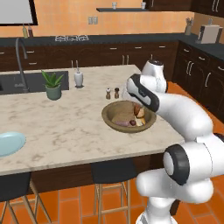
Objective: Place one bun and one sausage from the bowl on each plate.
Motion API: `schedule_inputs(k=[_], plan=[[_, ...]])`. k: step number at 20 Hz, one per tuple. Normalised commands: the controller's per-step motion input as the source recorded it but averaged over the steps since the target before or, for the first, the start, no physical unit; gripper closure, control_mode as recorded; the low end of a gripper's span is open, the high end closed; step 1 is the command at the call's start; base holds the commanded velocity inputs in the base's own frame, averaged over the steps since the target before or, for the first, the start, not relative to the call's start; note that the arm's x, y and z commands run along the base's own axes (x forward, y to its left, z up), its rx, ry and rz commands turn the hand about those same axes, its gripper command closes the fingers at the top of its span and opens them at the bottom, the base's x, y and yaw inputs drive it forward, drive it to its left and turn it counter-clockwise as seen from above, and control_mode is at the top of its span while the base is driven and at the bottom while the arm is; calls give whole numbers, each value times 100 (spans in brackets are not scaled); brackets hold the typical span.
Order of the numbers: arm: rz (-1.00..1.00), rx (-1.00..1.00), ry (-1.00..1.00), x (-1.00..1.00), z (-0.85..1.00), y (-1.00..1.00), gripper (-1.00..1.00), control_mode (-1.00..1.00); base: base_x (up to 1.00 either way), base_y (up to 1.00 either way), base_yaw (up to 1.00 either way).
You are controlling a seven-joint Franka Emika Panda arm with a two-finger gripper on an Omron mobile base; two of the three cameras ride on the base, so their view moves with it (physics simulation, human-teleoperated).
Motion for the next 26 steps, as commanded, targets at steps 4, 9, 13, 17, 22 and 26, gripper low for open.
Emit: schedule_inputs(k=[4, 9, 13, 17, 22, 26], plan=[[7, -7, -6, -99, -1, 37, 100, -100, 0, 0, 0], [0, 0, 0, 0, 0, 0, 100, 100, -56, 100, 6], [0, 0, 0, 0, 0, 0, 100, 100, -26, 100, 3], [0, 0, 0, 0, 0, 0, 100, 100, -15, 100, 0], [0, 0, 0, 0, 0, 0, 100, 100, -31, 100, -1], [0, 0, 0, 0, 0, 0, 100, 100, -24, 100, -22]])
